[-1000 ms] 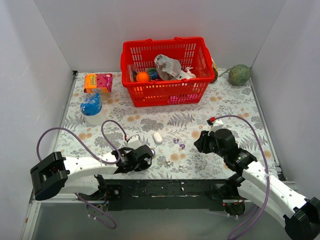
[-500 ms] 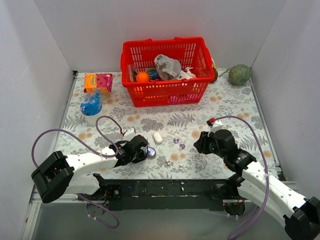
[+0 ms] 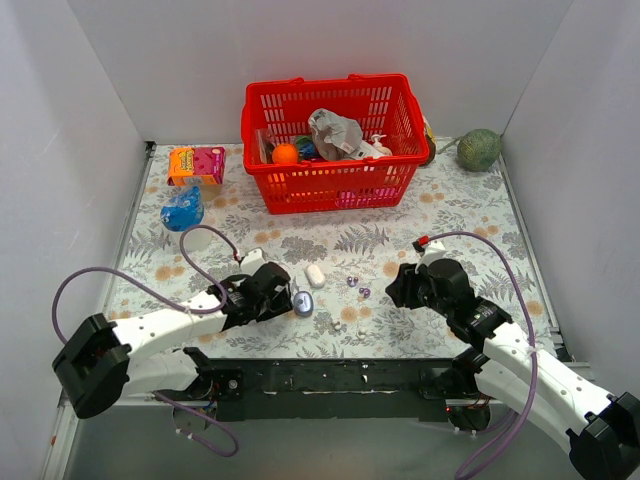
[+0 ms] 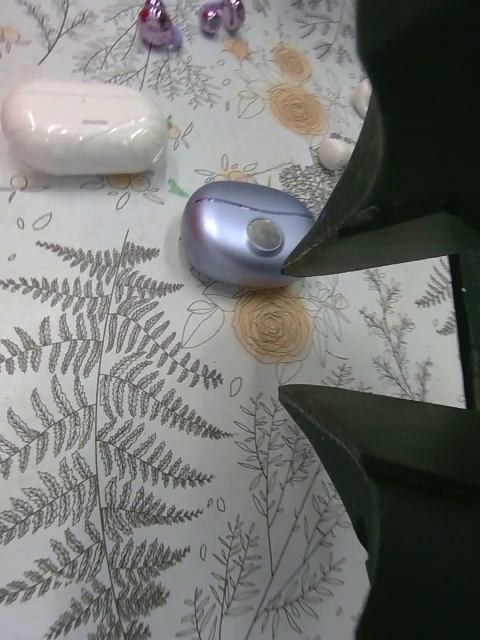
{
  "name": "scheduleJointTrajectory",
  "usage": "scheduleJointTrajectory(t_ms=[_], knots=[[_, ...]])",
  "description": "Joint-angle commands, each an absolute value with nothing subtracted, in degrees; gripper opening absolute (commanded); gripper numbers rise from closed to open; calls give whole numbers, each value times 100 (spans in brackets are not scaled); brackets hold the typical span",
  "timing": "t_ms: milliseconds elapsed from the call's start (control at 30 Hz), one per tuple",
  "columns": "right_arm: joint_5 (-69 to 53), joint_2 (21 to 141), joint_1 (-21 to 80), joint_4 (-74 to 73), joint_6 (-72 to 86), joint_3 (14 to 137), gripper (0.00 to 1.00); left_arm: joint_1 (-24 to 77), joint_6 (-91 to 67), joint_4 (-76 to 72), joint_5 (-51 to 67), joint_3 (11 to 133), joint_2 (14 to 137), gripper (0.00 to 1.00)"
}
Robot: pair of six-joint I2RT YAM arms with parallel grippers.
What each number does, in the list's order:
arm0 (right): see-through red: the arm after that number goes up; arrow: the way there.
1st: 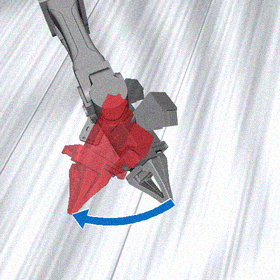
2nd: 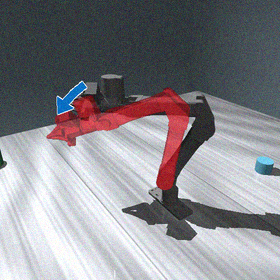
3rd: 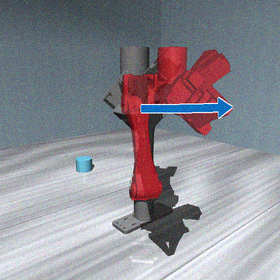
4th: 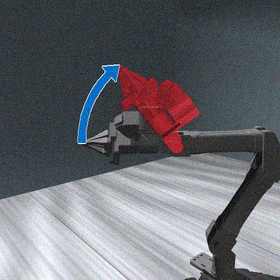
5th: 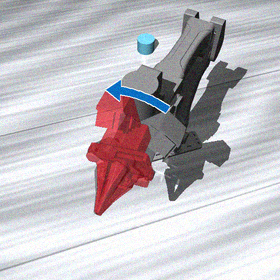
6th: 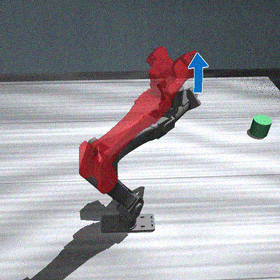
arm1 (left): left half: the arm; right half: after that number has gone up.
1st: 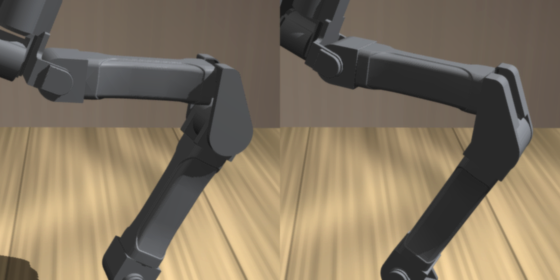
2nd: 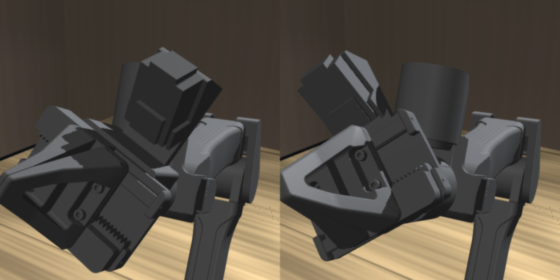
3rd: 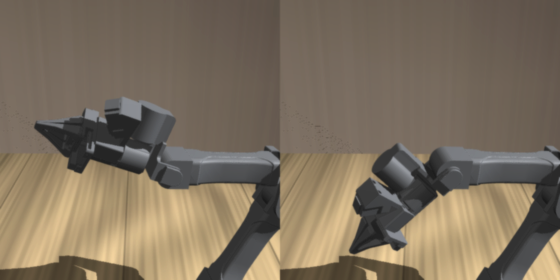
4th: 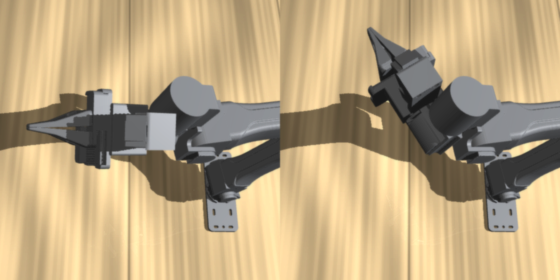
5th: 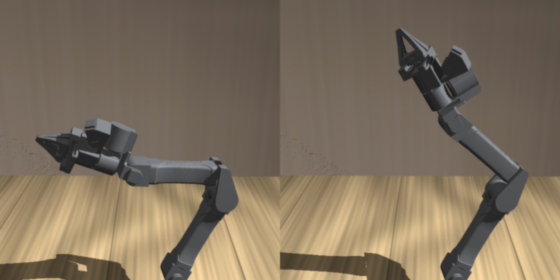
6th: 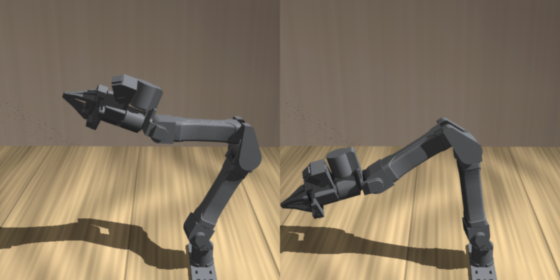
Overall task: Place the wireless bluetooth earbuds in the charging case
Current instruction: Move the charging case to the center of the board.
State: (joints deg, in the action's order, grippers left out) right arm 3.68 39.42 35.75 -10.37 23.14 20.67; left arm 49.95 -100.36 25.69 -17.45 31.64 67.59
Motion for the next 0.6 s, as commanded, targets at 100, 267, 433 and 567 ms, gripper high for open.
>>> scheduleJointTrajectory(t_ms=[100, 267, 433, 567], knots=[[369, 4016, 3595, -879, 2241, 2153, 52, 4957, -9782, 3560, -1934, 3621, 6099, 37], [325, 4026, 3595, -958, 2267, 2232, 52, 4957, -9966, 3095, -1819, 3279, 6467, 10], [325, 3832, 3603, -1046, 2303, 2224, 52, 4957, -9949, 2497, -1732, 3103, 6969, 1], [325, 3814, 3586, -1107, 2329, 2215, 52, 4957, -9888, 2023, -1513, 3103, 7277, 0]])
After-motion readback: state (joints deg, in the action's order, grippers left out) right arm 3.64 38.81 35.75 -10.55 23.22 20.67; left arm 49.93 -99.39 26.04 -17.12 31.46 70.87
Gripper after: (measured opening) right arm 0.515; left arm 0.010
